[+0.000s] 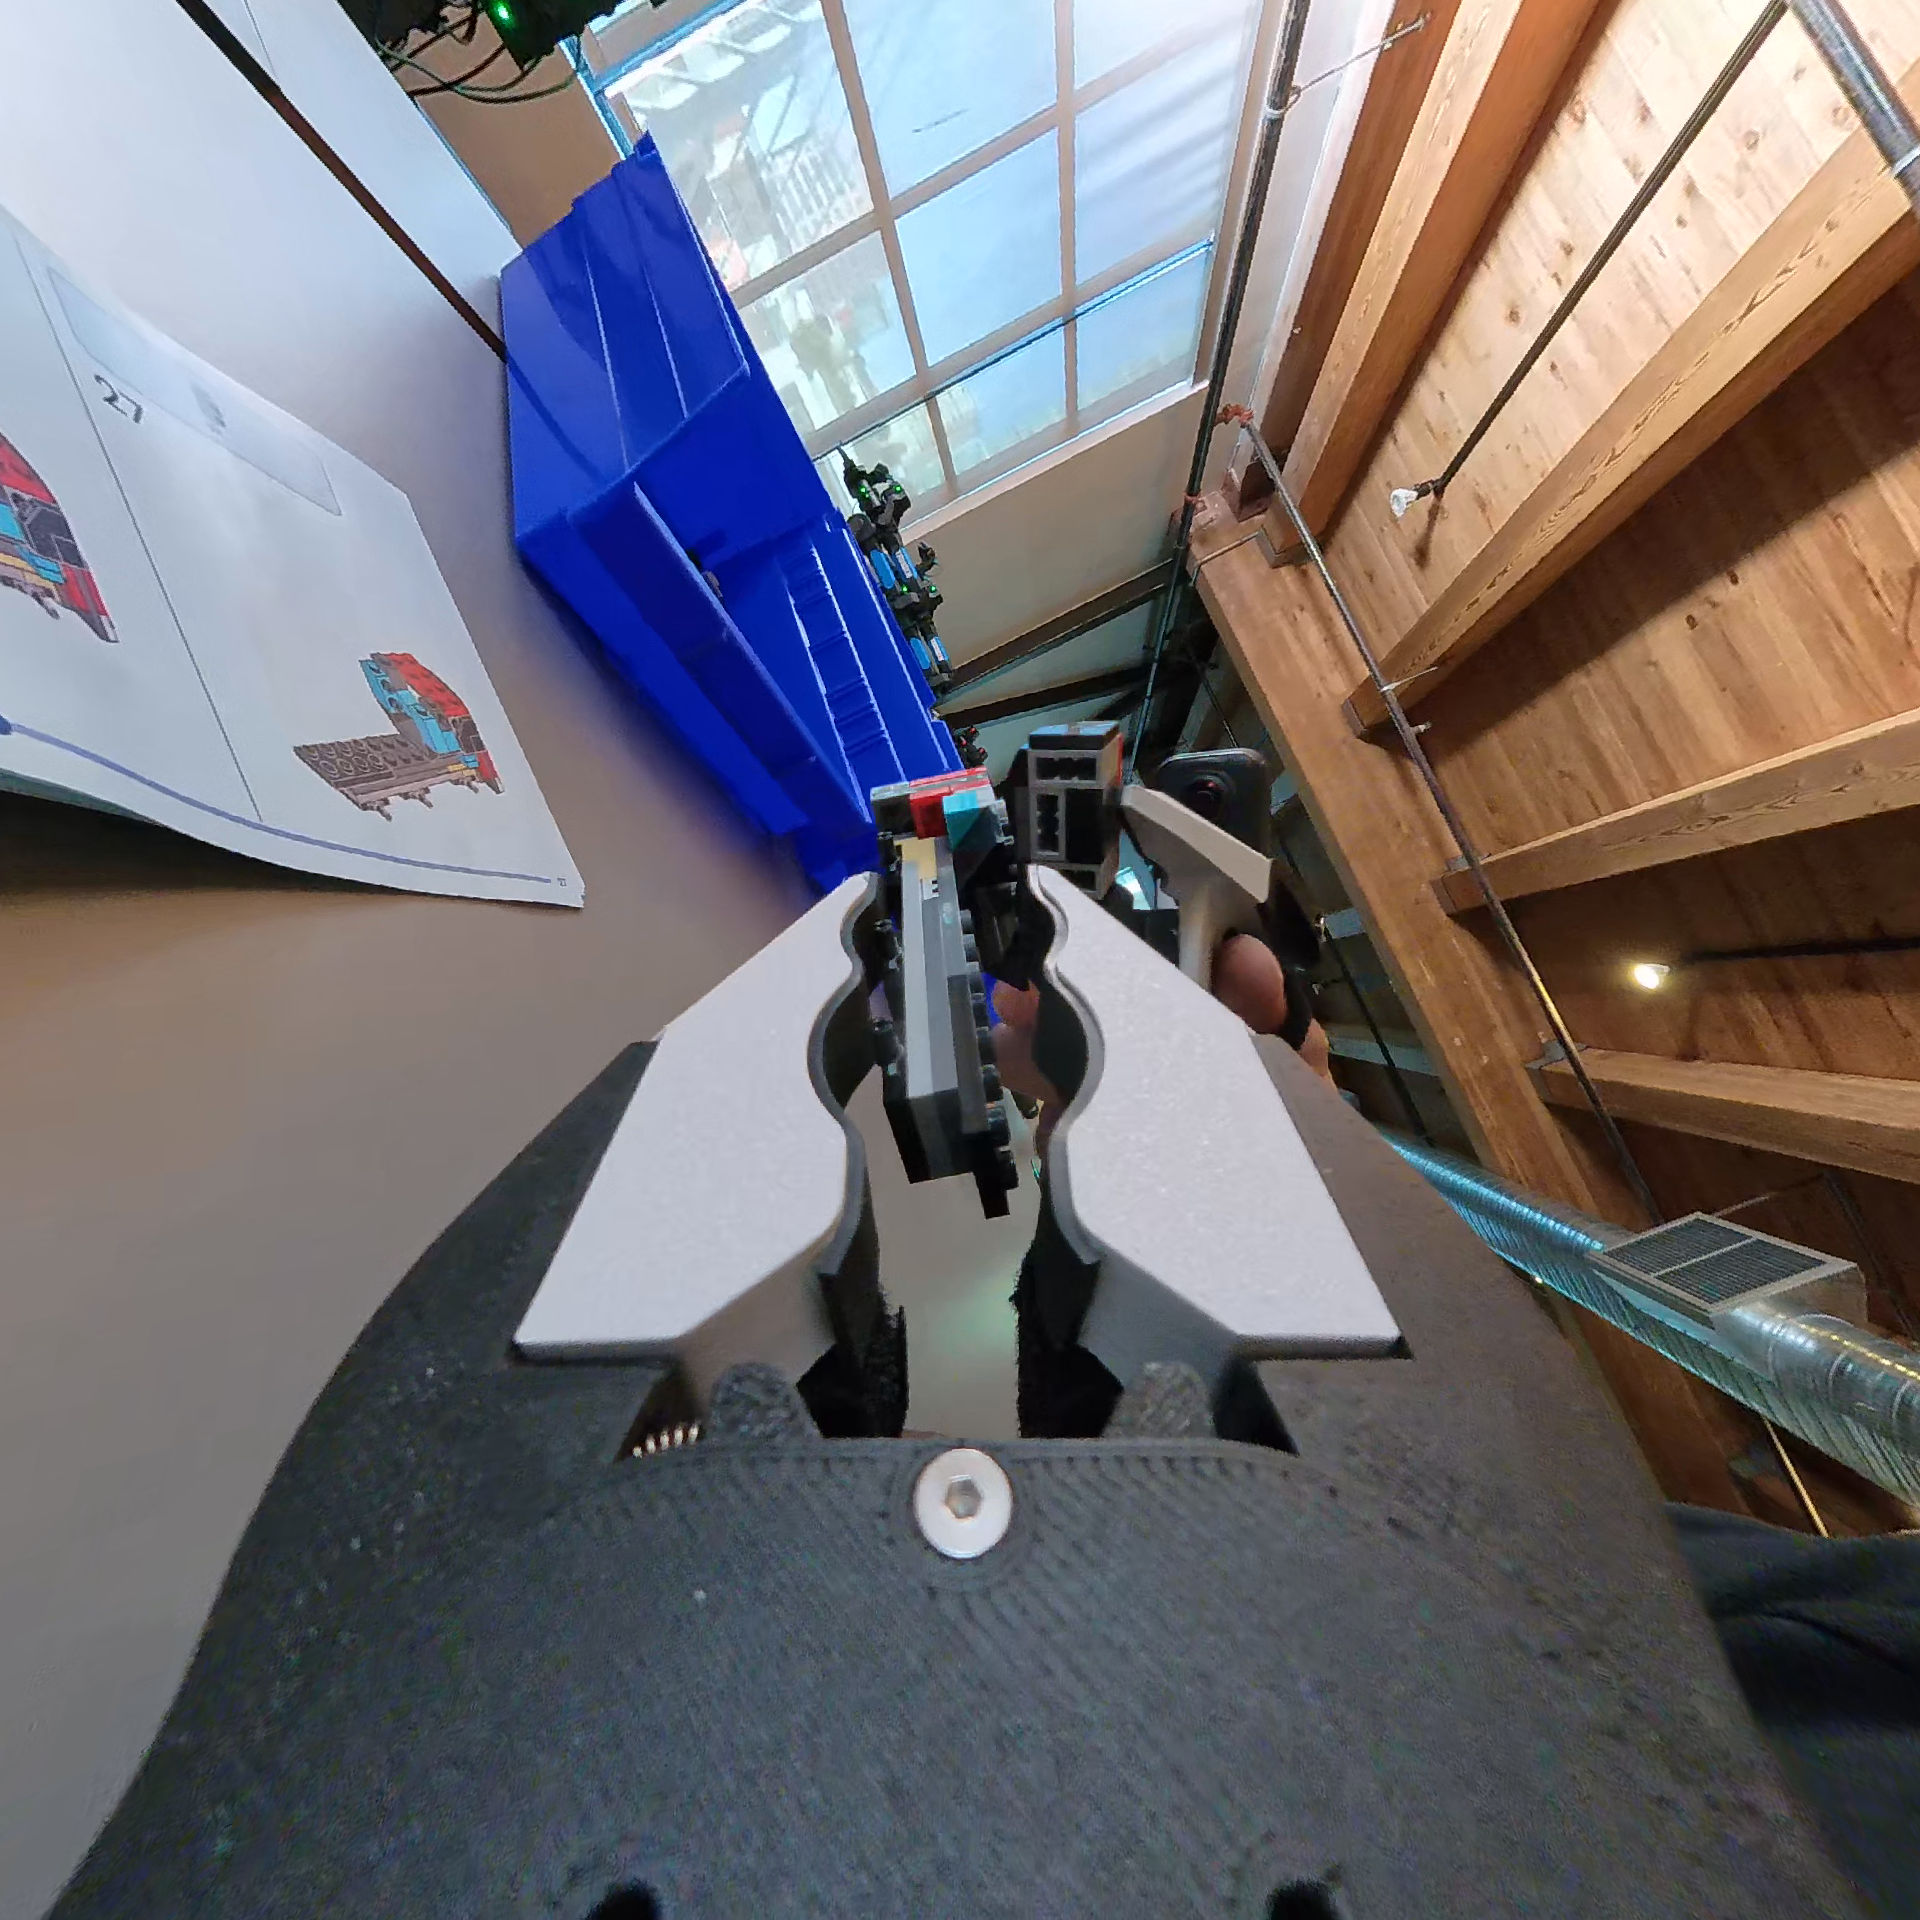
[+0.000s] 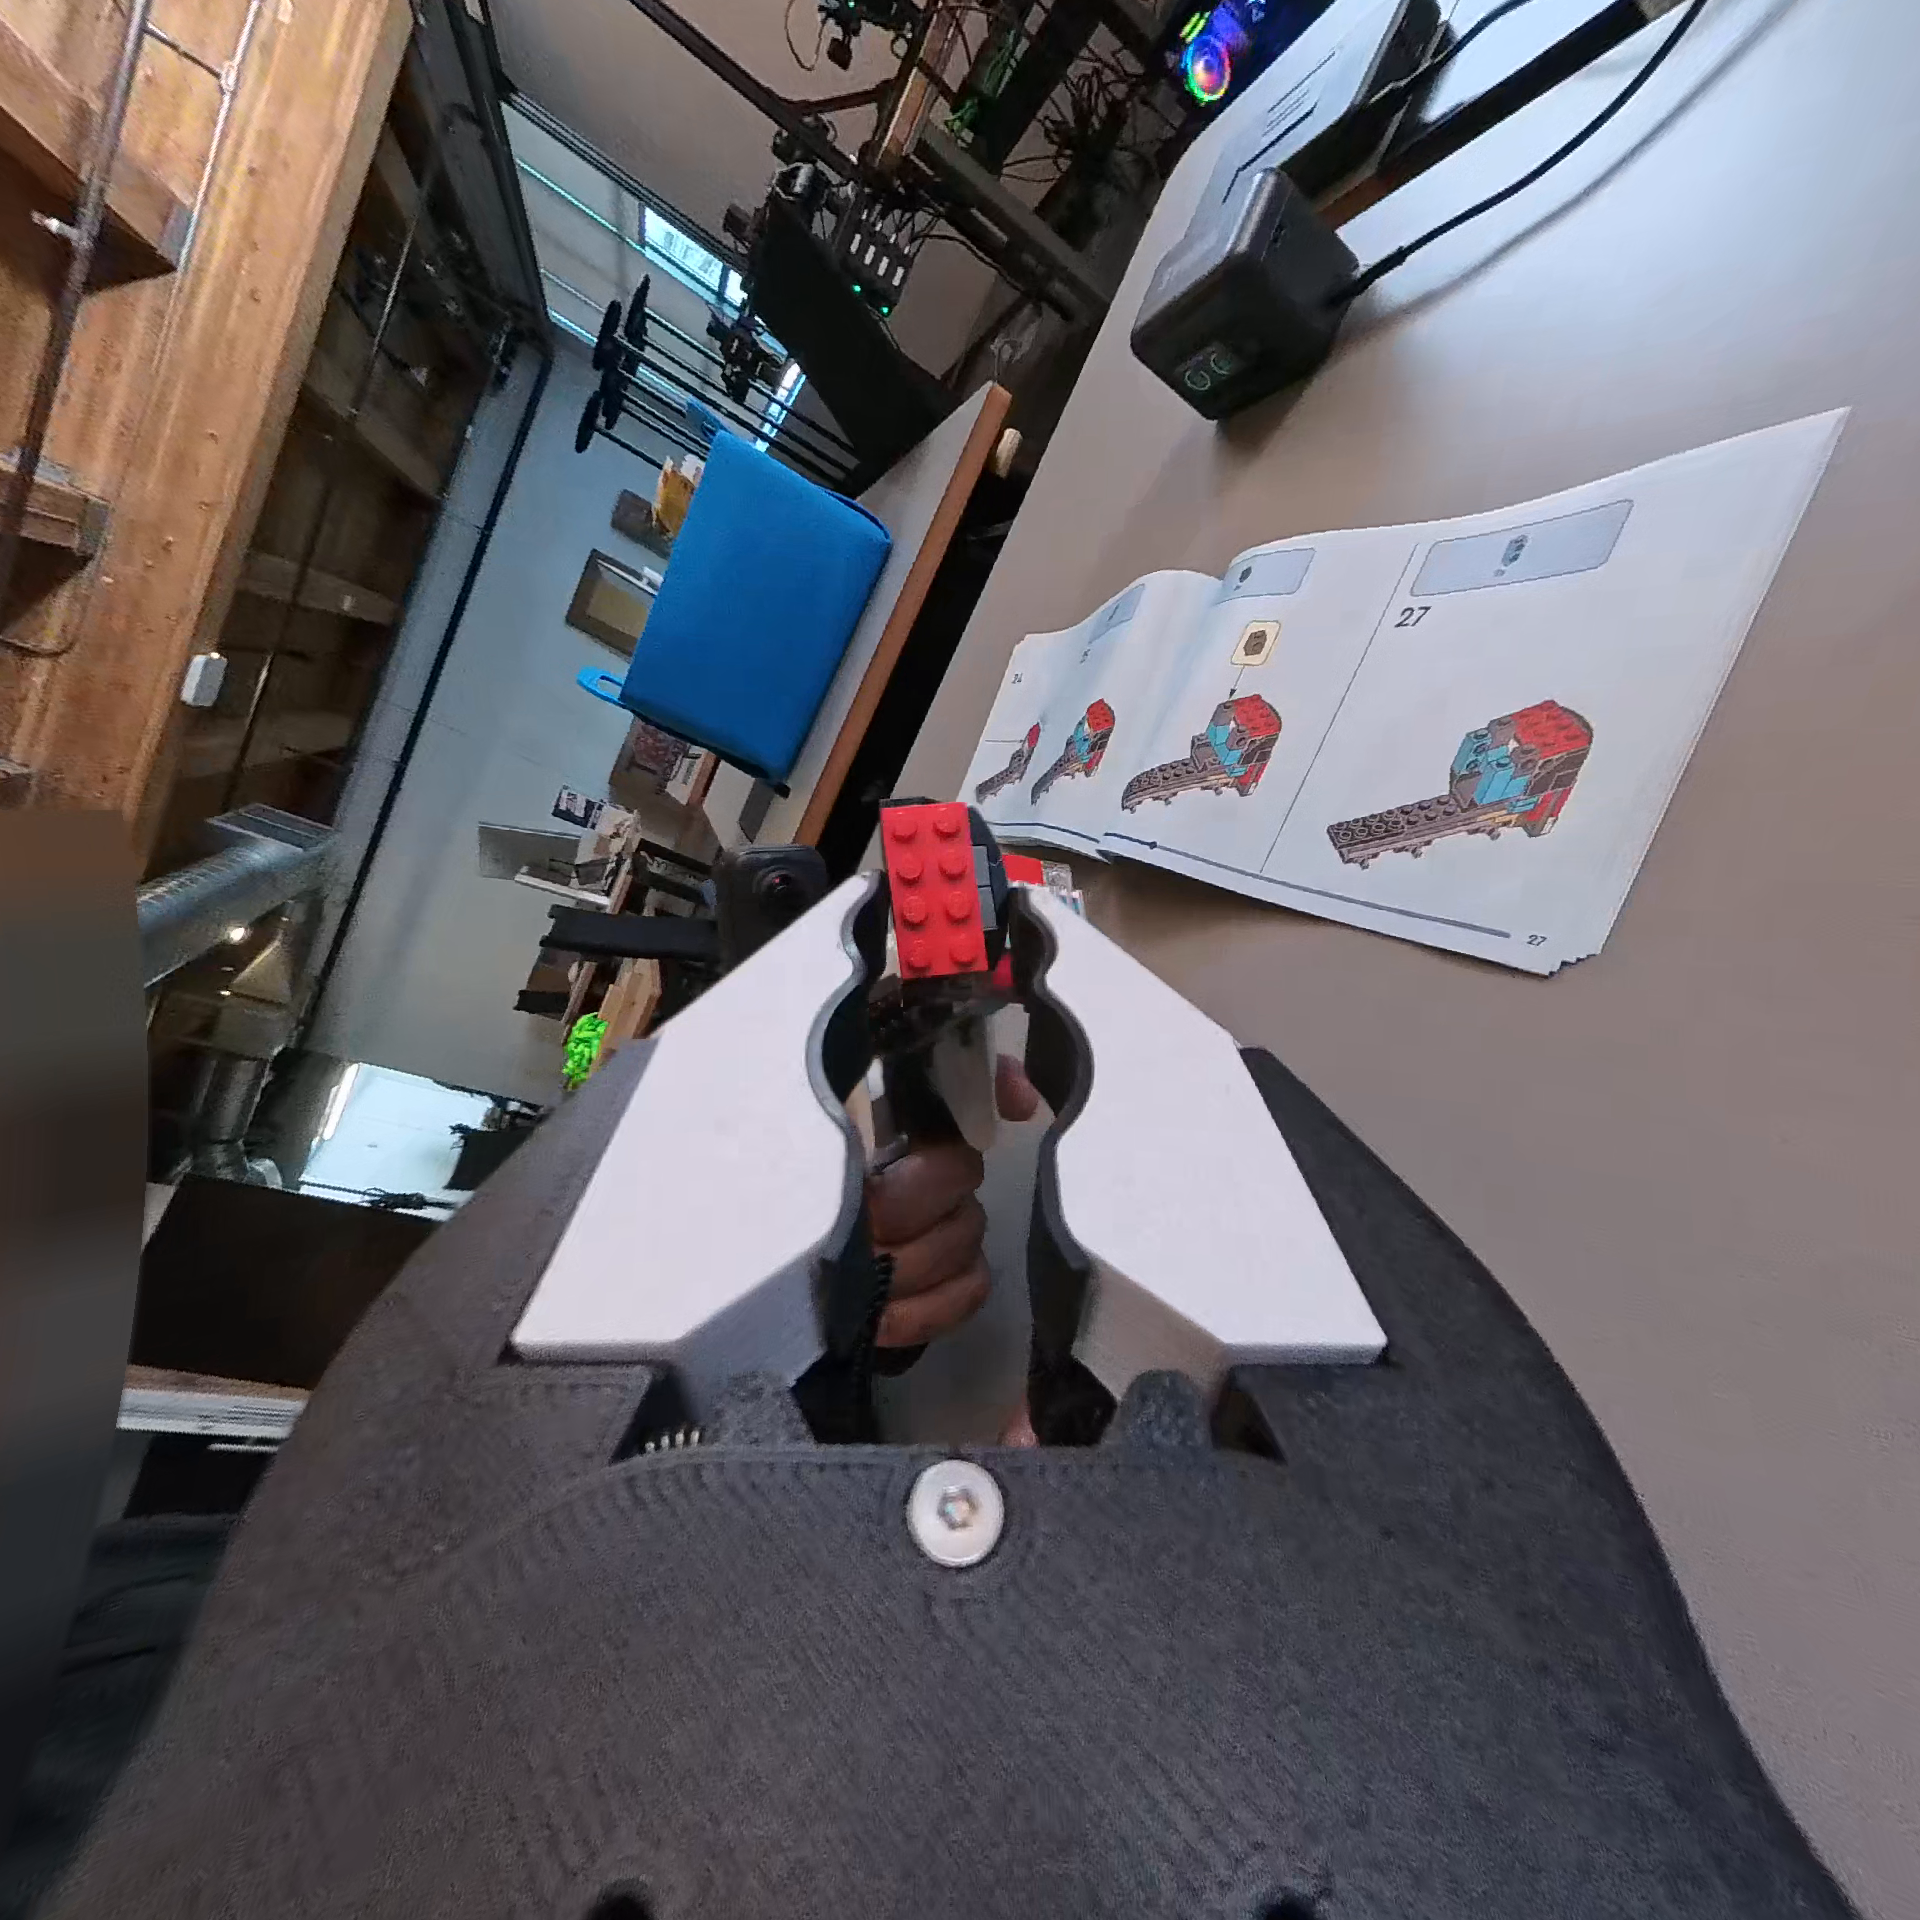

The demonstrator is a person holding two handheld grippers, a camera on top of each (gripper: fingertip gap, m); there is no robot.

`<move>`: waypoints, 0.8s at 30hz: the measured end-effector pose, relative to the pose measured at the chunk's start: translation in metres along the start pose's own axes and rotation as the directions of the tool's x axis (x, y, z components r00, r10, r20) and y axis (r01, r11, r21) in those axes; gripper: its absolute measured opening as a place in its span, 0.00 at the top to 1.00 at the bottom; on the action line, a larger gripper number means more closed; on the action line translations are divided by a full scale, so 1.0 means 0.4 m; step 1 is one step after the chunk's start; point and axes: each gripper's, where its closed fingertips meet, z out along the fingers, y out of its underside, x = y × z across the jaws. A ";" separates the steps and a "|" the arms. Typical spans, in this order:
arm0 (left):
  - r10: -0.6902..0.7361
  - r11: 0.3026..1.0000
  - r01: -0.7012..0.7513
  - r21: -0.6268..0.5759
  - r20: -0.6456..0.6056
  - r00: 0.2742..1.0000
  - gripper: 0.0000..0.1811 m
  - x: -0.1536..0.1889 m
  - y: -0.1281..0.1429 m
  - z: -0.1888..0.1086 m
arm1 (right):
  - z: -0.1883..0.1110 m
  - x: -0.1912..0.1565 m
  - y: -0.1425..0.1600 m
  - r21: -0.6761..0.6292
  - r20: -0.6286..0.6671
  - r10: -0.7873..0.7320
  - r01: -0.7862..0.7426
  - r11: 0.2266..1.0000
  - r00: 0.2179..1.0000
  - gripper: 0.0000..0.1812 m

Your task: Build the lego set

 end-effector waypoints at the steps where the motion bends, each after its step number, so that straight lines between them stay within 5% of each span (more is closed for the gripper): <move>1: 0.001 1.000 -0.001 0.001 0.001 1.000 0.87 0.000 -0.001 -0.001 | 0.001 0.000 -0.001 -0.001 -0.010 -0.013 0.013 1.000 1.000 0.88; 24: 0.068 0.998 -0.068 0.005 0.060 0.996 0.87 0.001 -0.005 -0.002 | 0.020 -0.012 0.014 -0.087 -0.171 -0.295 0.283 0.955 0.940 0.88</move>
